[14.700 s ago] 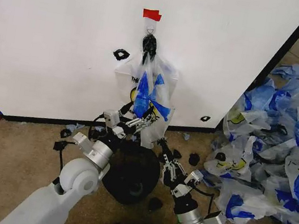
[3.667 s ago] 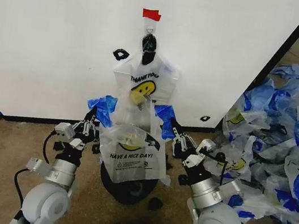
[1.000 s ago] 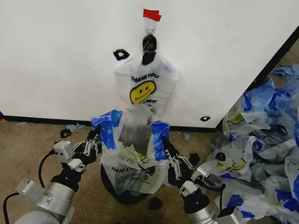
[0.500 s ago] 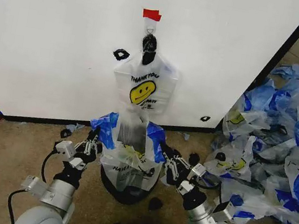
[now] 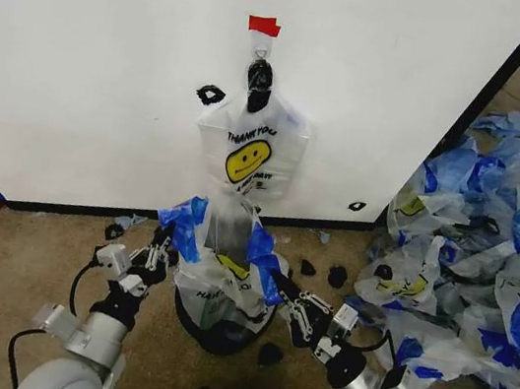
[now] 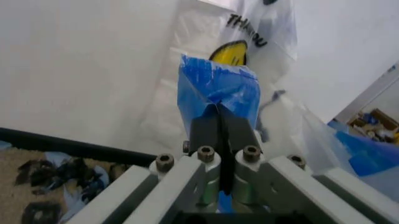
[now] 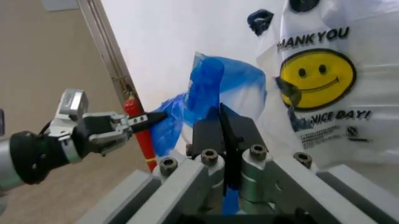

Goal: Pick up the garbage bag from the wall and place it over the trash bin.

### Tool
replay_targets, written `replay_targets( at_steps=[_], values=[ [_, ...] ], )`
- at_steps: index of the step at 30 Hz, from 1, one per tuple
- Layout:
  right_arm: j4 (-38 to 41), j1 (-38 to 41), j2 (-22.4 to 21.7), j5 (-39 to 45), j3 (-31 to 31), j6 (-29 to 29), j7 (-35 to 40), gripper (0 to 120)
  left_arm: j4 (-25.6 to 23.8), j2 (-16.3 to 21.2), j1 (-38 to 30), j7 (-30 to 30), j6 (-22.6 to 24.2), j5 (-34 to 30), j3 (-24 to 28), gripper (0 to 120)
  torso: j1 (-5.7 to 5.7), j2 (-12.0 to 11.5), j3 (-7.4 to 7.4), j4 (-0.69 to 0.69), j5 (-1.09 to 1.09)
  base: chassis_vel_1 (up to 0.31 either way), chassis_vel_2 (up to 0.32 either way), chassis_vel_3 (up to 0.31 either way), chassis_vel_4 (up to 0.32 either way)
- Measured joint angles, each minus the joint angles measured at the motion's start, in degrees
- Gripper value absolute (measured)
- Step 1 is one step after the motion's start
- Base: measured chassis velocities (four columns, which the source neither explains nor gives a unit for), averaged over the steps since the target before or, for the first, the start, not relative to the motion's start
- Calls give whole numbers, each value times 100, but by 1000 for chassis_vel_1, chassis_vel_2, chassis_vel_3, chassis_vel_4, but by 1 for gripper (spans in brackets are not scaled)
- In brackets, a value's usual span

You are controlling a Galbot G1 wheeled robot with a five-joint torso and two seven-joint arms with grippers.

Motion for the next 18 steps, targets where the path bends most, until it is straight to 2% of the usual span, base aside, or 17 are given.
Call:
replay_targets(
  at_steps=[8, 18],
  values=[
    [25, -371, 32, -105, 186, 205, 301, 0, -204, 81, 517, -73, -102, 345, -35, 0, 0, 0, 0, 0, 0, 0, 0, 0, 0],
    [-175, -820, 115, -315, 259, 455, 659, 0, -202, 92, 882, -174, -158, 595, -5, 0, 0, 0, 0, 0, 0, 0, 0, 0, 0]
  ],
)
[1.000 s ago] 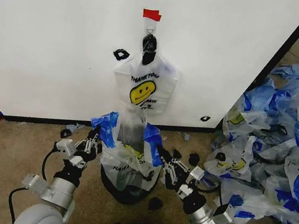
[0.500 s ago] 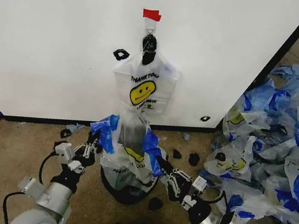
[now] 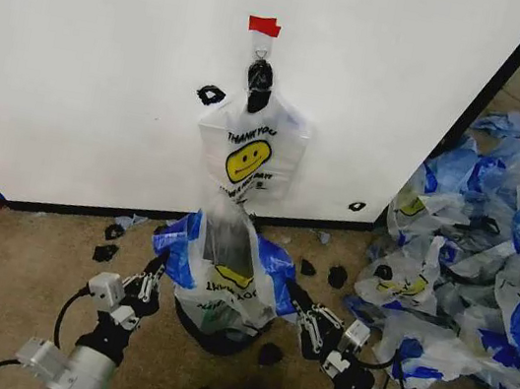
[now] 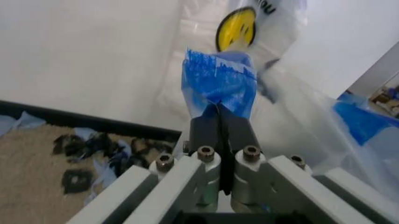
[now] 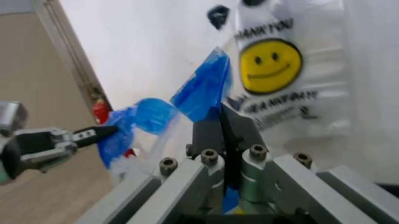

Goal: Pick up the garbage bag from the wall and place it over the trash bin.

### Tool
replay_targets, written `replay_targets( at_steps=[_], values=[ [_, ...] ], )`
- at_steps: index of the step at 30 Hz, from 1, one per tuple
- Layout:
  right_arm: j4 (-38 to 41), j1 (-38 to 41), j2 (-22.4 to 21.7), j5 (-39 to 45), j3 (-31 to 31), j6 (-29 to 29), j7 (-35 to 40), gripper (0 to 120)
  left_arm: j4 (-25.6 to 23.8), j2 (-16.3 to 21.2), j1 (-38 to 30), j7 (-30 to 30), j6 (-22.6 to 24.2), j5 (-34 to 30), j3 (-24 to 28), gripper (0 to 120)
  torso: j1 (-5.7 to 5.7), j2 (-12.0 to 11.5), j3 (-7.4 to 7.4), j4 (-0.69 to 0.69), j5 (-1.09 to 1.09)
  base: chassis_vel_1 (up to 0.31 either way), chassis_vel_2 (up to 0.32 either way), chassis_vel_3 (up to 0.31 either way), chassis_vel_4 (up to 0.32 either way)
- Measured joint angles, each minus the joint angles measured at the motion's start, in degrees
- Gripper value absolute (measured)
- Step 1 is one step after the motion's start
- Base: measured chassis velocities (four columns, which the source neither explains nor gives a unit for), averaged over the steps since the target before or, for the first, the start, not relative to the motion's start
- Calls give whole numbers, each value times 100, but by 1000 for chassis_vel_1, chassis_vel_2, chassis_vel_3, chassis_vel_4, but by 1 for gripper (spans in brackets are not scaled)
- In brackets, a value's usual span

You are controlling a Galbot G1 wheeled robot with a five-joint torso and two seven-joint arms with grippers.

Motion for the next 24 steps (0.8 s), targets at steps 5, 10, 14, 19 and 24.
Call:
replay_targets(
  at_steps=[5, 10, 14, 19, 24],
  values=[
    [-101, -214, 41, -94, 25, 49, 181, 0, 38, -9, 110, -114, -1, 73, 44, 0, 0, 0, 0, 0, 0, 0, 0, 0, 0],
    [-151, -387, 77, -168, 84, 91, 287, 0, 3, -2, 272, -276, 5, 150, 57, 0, 0, 0, 0, 0, 0, 0, 0, 0, 0],
    [-184, -393, 133, -194, 102, 98, 372, 0, -5, 13, 348, -332, 2, 188, 48, 0, 0, 0, 0, 0, -1, 0, 0, 0, 0],
    [-127, -251, 317, -275, -84, -48, 491, 0, 4, 14, 397, -353, -37, 221, 38, 0, 0, 0, 0, 1, 1, 0, 0, 0, 0],
    [52, -266, 293, -278, -229, -158, 417, 0, 1, 78, 371, -405, -34, 207, 4, 0, 0, 0, 0, 1, -1, 0, 0, 0, 0]
  ],
)
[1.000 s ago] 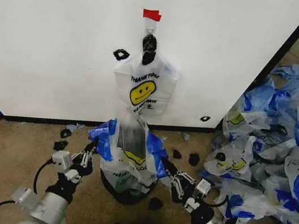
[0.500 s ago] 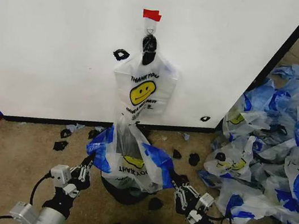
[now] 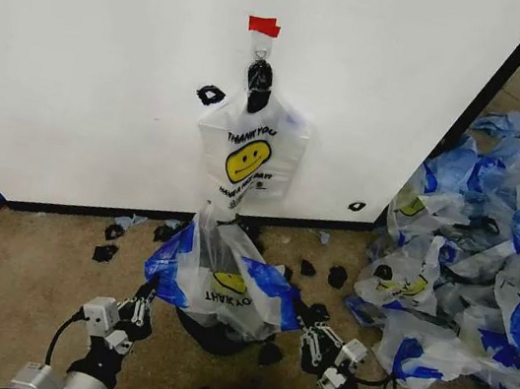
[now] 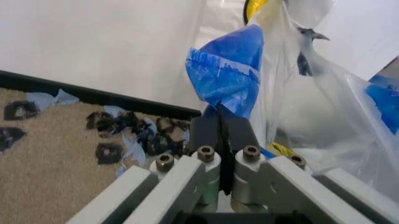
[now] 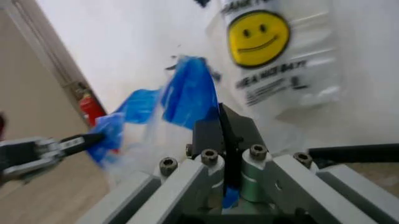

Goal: Pick up the garbage bag from the wall and place it over the trash bin.

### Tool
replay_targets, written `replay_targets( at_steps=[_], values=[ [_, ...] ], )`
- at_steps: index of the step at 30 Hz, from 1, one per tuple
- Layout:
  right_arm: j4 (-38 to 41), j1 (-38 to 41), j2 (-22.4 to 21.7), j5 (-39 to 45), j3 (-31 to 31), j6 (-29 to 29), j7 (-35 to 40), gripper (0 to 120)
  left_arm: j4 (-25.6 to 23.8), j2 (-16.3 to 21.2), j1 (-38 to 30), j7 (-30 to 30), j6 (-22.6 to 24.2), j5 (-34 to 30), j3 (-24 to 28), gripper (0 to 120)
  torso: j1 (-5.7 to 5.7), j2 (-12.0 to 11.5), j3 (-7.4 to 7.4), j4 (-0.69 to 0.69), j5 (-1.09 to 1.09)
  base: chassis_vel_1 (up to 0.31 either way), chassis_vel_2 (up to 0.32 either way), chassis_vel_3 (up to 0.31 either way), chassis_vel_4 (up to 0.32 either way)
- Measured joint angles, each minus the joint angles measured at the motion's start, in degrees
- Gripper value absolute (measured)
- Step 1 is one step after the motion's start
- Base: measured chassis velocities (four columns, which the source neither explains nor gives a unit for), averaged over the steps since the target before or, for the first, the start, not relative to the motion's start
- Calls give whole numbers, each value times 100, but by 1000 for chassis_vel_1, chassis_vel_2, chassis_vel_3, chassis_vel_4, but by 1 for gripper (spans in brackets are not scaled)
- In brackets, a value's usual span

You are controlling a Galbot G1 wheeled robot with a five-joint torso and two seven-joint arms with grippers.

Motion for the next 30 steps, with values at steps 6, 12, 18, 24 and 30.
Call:
replay_targets(
  at_steps=[6, 12, 18, 24, 30],
  values=[
    [13, -282, -145, -87, 21, 54, -154, 0, -84, 102, 14, -117, 104, -92, 19, 0, 0, 0, 0, -1, 1, 0, 0, 0, 0],
    [-16, -622, -179, -239, 58, 160, -213, 0, -141, 186, 93, -163, 130, -97, 24, 0, 0, 0, 0, -1, 0, 0, 0, 0, 0],
    [-182, -347, -55, -309, -84, 56, -219, 0, -138, 161, 37, -195, 138, -107, 22, 0, 0, 0, 1, 0, 1, 0, 0, 0, 0],
    [-414, 60, 33, -193, -68, -89, -176, 0, -28, 109, -64, -205, 139, -125, 48, 0, 0, 0, 1, 1, 1, 0, 0, 0, 0],
    [-629, -11, 16, -53, 107, -14, -187, 0, 126, 66, -48, -212, 135, -116, 76, 0, 0, 0, 1, -1, 0, 0, 0, 0, 0]
  ],
)
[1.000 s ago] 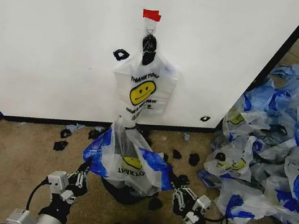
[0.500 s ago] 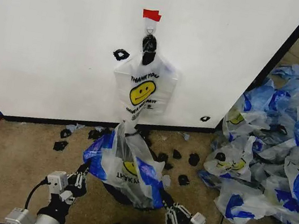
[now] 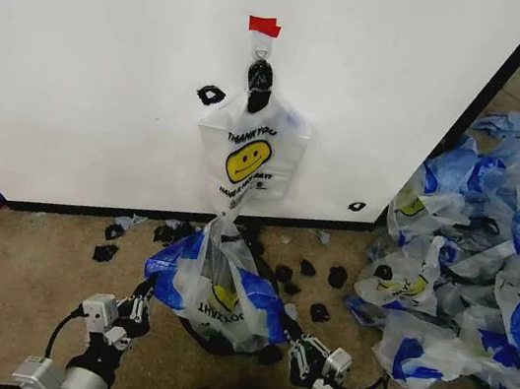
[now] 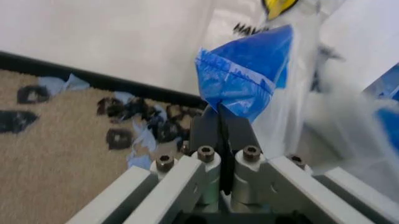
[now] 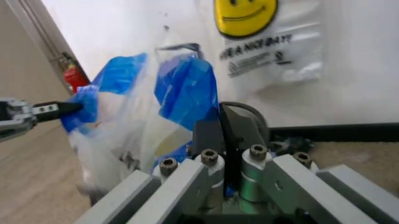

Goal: Pick up the garbage bag from the wall and place it over the trash bin.

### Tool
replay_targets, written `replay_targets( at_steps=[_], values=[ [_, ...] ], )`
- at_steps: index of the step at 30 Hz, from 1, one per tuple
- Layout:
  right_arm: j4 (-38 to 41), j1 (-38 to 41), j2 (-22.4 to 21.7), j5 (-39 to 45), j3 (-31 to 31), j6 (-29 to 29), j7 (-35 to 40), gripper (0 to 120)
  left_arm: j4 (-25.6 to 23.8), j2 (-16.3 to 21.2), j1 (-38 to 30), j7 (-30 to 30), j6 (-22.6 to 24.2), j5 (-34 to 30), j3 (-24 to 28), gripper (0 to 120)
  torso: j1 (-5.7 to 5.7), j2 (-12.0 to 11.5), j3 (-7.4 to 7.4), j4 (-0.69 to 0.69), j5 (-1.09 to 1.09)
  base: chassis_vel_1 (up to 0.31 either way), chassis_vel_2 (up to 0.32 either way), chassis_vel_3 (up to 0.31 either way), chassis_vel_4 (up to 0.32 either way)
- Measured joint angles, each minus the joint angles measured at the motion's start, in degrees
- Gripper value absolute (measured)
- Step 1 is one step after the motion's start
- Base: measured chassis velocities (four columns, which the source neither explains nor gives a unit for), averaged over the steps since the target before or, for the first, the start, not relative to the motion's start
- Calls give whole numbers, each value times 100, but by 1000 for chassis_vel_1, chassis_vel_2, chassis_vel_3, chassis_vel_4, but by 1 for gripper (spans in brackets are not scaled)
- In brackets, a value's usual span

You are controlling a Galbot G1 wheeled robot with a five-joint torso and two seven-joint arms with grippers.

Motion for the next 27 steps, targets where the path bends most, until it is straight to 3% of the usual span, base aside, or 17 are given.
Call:
replay_targets(
  at_steps=[15, 27],
  values=[
    [-172, -154, 47, 155, 335, 336, 120, 0, -168, -45, 291, -117, -23, 134, -37, 0, 0, 0, 0, 0, 0, 0, 0, 0, 0],
    [-274, -443, 75, 37, 382, 550, 204, 0, -119, -261, 777, -117, -202, 570, 220, 0, 0, 0, 0, 1, 1, 0, 0, 0, 0]
  ],
)
